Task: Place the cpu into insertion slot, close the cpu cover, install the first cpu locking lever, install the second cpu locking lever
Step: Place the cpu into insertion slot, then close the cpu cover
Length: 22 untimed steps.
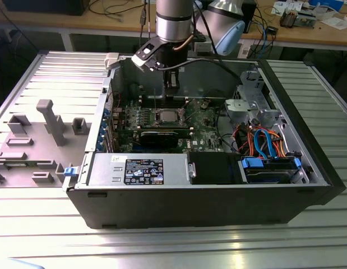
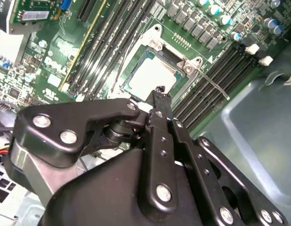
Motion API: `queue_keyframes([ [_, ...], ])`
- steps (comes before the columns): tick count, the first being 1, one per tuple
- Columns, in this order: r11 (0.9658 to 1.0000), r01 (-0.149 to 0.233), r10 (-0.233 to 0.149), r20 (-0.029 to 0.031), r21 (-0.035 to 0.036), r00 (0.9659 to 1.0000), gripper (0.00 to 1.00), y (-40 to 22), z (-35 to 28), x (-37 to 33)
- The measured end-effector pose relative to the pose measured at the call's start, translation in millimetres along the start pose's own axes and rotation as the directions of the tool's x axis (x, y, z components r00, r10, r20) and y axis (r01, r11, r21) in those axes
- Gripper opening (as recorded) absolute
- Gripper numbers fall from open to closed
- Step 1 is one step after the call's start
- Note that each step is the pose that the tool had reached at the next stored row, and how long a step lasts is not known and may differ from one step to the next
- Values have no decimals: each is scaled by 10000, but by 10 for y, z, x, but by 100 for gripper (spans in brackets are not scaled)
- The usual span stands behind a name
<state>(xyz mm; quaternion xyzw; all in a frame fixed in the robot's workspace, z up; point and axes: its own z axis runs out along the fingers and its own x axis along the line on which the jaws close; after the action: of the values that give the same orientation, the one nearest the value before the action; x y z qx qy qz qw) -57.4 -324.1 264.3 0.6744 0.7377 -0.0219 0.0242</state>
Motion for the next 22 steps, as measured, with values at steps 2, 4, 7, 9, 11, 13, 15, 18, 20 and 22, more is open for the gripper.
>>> queue_keyframes([
  [2,10000,0,0,0,0,10000,11,0,-30,-2],
  [4,10000,0,0,-1,0,10000,11,0,-55,-3],
  [7,10000,0,0,-14,-1,10000,11,0,-98,-6],
  [9,10000,0,0,-24,-5,10000,11,0,-99,-6],
  [11,10000,0,0,-22,-2,10000,11,0,-101,-7],
  [13,10000,0,0,-22,-1,10000,11,0,-101,-6],
  [15,10000,0,0,-22,-2,10000,11,0,-101,-6],
  [18,10000,0,0,-23,-2,10000,11,0,-101,-7],
  [20,10000,0,0,-23,-2,10000,11,1,-100,-24],
  [22,10000,-1,1,-22,1,10000,11,17,-96,-79],
])
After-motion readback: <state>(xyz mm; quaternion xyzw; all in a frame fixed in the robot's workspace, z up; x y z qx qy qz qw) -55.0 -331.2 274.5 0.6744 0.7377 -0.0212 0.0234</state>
